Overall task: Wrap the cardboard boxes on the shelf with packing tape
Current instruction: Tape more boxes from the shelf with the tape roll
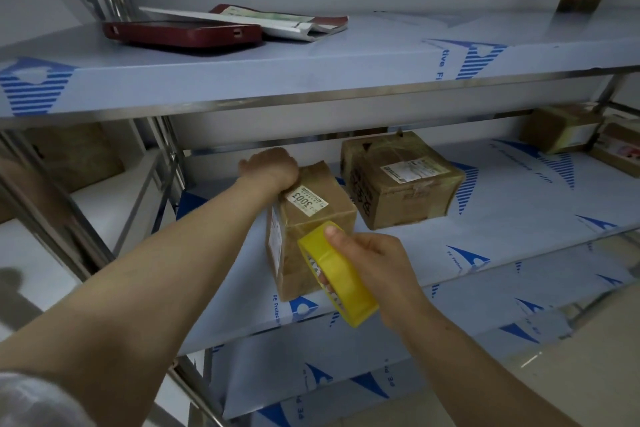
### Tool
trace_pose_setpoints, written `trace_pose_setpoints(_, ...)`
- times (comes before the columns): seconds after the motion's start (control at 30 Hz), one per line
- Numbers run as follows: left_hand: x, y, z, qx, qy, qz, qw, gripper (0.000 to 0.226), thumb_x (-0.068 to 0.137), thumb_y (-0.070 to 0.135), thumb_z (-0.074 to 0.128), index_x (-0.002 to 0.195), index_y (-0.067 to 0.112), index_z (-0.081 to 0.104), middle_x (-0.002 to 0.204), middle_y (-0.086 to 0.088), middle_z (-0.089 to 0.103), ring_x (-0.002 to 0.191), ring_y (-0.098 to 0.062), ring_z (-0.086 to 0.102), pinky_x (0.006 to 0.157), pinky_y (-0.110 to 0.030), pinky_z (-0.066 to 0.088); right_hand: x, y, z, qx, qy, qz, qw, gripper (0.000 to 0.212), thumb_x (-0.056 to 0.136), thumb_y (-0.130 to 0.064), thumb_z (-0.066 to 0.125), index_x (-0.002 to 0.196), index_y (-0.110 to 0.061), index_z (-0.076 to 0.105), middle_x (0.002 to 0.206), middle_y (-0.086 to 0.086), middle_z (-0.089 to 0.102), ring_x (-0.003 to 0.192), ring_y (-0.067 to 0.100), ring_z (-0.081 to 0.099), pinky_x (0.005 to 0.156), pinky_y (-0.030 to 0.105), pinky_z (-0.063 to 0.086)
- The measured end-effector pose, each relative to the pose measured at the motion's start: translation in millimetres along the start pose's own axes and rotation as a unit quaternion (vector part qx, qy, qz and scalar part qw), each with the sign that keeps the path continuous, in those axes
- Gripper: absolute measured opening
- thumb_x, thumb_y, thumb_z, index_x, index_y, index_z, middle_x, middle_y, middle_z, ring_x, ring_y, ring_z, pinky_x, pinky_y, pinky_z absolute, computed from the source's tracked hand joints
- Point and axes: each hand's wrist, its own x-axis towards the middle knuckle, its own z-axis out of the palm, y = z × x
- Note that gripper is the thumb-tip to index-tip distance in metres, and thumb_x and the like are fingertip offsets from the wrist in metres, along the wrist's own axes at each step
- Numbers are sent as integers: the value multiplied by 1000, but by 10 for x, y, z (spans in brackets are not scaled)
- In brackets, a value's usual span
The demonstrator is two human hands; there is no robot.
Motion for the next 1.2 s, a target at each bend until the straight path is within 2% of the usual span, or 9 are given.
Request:
trace_pose_setpoints(0.07,-113,197,78,117,56,72,989,56,99,50,25,122,9,54,130,-18,52,119,-33,47,97,-41,36,5,15,25,2,7,-5,1000,42,80,-40,70,77,2,70,71,20,70,57,21,67,59,35,56)
trace_pose_setpoints(0.17,-172,344,196,166,47,137,975,56,100,50,25,126,9,52,127,-17,52,119,-35,45,92,-40,41,24,55,40,-24,26,-12,999,53,79,-43,72,79,9,66,80,31,66,67,32,65,68,49,56)
trace_pose_setpoints(0.3,86,257,123,99,23,60,993,51,103,44,24,121,11,58,127,-11,57,116,-28,52,88,-34,40,33,131,23,-17,24,4,1000,30,80,-37,72,59,-15,70,77,25,69,78,41,68,70,49,56)
trace_pose_setpoints(0.47,320,58,181,15,22,24,999,50,101,49,26,123,14,54,124,-10,58,109,-27,55,77,-32,37,77,158,14,-23,24,-12,999,43,81,-40,71,73,1,67,80,32,64,81,46,65,70,51,55)
trace_pose_setpoints(0.67,-13,361,225,62,-38,61,995,96,82,80,9,149,12,23,151,-16,32,136,-32,33,110,-46,27,136,148,-22,-20,22,-13,999,43,81,-39,70,77,3,67,80,31,65,81,45,65,68,51,56)
trace_pose_setpoints(0.83,29,305,255,66,-69,70,993,99,85,78,10,150,4,15,151,-17,31,136,-30,34,111,-40,26,136,127,-25,-23,20,-11,999,39,83,-36,69,68,0,69,76,30,66,71,42,67,67,50,56)
trace_pose_setpoints(1.03,127,139,167,38,-88,12,995,85,91,69,4,129,10,53,133,-15,53,113,-28,52,89,-37,36,182,131,-44,16,-2,0,1000,42,85,-31,68,44,-22,65,56,12,66,46,19,62,50,28,52)
trace_pose_setpoints(1.13,4,263,167,78,-57,51,994,85,90,70,7,148,11,25,153,-16,27,141,-29,24,114,-44,14,185,122,-43,16,-3,-4,1000,41,85,-34,68,46,-23,66,57,13,67,47,19,63,51,28,51)
trace_pose_setpoints(1.2,-130,333,232,131,-78,100,983,91,85,77,10,153,16,7,159,-13,6,147,-27,4,116,-46,-3,199,119,-44,12,0,-2,1000,40,85,-35,68,47,-23,66,58,13,67,50,20,64,53,29,52)
